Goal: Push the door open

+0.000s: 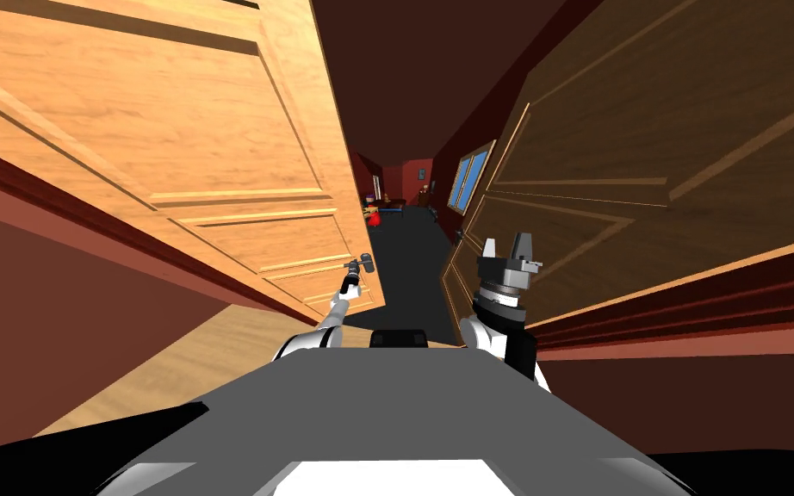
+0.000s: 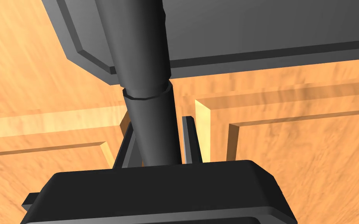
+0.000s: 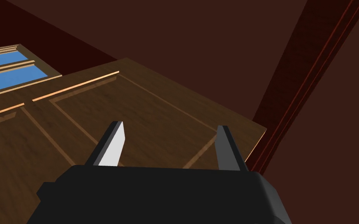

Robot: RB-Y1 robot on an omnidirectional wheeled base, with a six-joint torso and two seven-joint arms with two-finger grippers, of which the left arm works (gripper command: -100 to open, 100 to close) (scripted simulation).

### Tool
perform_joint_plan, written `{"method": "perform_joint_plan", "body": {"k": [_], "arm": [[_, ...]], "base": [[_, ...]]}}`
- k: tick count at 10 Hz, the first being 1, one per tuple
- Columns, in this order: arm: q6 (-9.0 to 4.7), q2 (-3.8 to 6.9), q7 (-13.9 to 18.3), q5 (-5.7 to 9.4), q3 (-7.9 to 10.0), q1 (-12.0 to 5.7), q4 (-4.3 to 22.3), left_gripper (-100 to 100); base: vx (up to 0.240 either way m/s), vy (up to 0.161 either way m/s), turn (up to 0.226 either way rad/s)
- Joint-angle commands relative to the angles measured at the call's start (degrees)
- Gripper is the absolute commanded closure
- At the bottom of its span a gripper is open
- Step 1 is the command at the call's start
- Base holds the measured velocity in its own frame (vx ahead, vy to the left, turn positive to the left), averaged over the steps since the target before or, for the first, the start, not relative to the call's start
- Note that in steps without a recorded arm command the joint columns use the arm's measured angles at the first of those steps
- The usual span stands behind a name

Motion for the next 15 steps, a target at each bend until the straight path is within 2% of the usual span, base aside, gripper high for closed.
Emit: {"method": "perform_joint_plan", "body": {"k": [1,9,10,11,13,15], "arm": [[-0.32,0.58,-0.62,0.39,1.65,-0.62,0.45,100],[0.02,0.24,-1.82,1.59,5.84,-0.28,0.23,100],[0.2,0.42,-1.74,1.54,5.74,0.09,0.16,100],[0.0,1.25,-1.31,1.72,6.24,0.34,0.41,100],[-0.14,1.8,-0.94,1.82,6.5,0.58,0.69,100],[-0.39,2.82,-0.26,2.0,6.98,1.01,1.19,100]], "base": [[0.175,-0.095,0.084],[0.167,-0.09,0.067],[0.07,-0.031,0.049],[0.13,-0.01,0.029],[0.173,-0.026,0.028],[0.191,-0.052,0.034]]}}
